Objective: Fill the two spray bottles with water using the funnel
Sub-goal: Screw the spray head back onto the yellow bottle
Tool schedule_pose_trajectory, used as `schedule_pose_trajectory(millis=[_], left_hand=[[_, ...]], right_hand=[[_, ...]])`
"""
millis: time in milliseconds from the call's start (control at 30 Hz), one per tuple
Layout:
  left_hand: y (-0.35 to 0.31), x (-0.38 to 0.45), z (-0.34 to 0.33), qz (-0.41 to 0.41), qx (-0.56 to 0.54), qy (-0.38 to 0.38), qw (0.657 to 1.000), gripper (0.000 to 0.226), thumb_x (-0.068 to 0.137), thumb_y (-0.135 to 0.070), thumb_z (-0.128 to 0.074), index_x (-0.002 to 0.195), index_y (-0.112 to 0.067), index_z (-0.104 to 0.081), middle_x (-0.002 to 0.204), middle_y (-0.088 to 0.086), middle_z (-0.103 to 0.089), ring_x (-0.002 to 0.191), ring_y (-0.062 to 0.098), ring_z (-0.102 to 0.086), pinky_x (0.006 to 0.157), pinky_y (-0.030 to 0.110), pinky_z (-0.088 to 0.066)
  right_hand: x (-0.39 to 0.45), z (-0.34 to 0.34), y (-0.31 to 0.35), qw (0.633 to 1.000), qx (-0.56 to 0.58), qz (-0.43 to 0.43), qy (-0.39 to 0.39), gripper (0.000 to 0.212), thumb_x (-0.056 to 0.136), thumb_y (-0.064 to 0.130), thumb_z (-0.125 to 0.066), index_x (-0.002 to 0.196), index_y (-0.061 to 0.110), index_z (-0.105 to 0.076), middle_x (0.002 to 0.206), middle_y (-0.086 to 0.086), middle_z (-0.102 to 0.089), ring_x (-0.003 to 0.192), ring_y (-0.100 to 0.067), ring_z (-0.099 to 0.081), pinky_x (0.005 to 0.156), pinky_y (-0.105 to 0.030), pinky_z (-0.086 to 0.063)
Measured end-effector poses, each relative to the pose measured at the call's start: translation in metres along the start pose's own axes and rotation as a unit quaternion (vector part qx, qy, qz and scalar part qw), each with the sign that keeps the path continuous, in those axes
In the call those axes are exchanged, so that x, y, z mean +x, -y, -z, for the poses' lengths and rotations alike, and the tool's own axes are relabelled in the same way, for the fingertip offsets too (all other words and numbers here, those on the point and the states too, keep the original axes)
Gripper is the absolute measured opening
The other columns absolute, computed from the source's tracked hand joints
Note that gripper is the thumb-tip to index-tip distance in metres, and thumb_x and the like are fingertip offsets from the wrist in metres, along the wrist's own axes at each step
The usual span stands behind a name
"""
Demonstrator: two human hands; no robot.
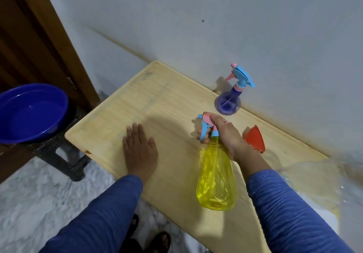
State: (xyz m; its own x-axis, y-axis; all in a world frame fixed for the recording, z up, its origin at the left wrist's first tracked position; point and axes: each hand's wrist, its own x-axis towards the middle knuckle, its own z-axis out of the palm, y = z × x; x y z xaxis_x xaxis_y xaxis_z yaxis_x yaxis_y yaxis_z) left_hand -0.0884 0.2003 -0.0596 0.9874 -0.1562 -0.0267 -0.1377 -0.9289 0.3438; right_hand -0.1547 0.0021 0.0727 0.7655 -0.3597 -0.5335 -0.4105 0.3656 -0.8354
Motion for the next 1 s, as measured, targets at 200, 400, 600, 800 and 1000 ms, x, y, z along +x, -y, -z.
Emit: schedule_pose_trajectory(millis=[200,400,600,800,1000], left_hand=[[0.001,-0.001,0.0,-0.006,0.007,0.005,1.0,0.059,0.099,-0.035,-0.021,0.148,-0.004,-0.013,0.157,0.013,-0.013,0.145,0.029,-0.007,0.117,0.043,-0.007],[0.001,-0.001,0.0,-0.007,0.005,0.002,1.0,0.06,0.099,-0.034,-0.026,0.148,-0.004,-0.012,0.157,0.013,-0.011,0.146,0.029,-0.004,0.117,0.043,-0.005],[0.002,0.0,0.001,-0.01,0.005,0.016,1.0,0.06,0.099,-0.036,-0.024,0.149,-0.006,-0.01,0.158,0.01,-0.006,0.146,0.026,-0.001,0.117,0.041,-0.003],[-0.002,-0.001,0.005,-0.078,-0.073,0.041,0.993,0.059,0.098,-0.039,-0.023,0.149,-0.01,-0.013,0.158,0.006,-0.009,0.146,0.022,0.0,0.117,0.043,0.0],[-0.029,-0.03,0.011,-0.336,-0.297,0.144,0.882,0.07,0.09,-0.066,-0.018,0.144,-0.02,-0.025,0.149,-0.009,-0.023,0.141,0.008,-0.018,0.114,0.016,-0.014]], right_hand=[[-0.001,0.002,0.006,0.997,-0.063,0.033,0.013,0.028,0.099,0.025,-0.041,0.12,0.015,-0.057,0.091,-0.022,-0.069,0.07,-0.024,-0.071,0.066,-0.034,-0.058],[-0.009,0.004,0.007,0.991,-0.074,0.107,0.026,0.031,0.1,0.024,-0.04,0.128,0.019,-0.052,0.112,-0.019,-0.067,0.079,-0.016,-0.072,0.063,-0.024,-0.056],[-0.028,0.001,0.018,0.957,-0.147,0.251,-0.005,0.035,0.099,0.033,-0.042,0.133,0.036,-0.042,0.132,0.006,-0.058,0.111,-0.004,-0.062,0.097,-0.027,-0.05],[-0.055,0.001,0.004,0.928,-0.176,0.322,-0.056,0.04,0.093,0.051,-0.038,0.131,0.053,-0.029,0.129,0.029,-0.05,0.119,-0.005,-0.05,0.109,-0.036,-0.039],[-0.07,-0.004,-0.024,0.911,-0.201,0.349,-0.09,0.06,0.091,0.043,-0.039,0.146,0.032,-0.016,0.142,0.021,-0.04,0.129,0.009,-0.038,0.098,-0.004,-0.031]])
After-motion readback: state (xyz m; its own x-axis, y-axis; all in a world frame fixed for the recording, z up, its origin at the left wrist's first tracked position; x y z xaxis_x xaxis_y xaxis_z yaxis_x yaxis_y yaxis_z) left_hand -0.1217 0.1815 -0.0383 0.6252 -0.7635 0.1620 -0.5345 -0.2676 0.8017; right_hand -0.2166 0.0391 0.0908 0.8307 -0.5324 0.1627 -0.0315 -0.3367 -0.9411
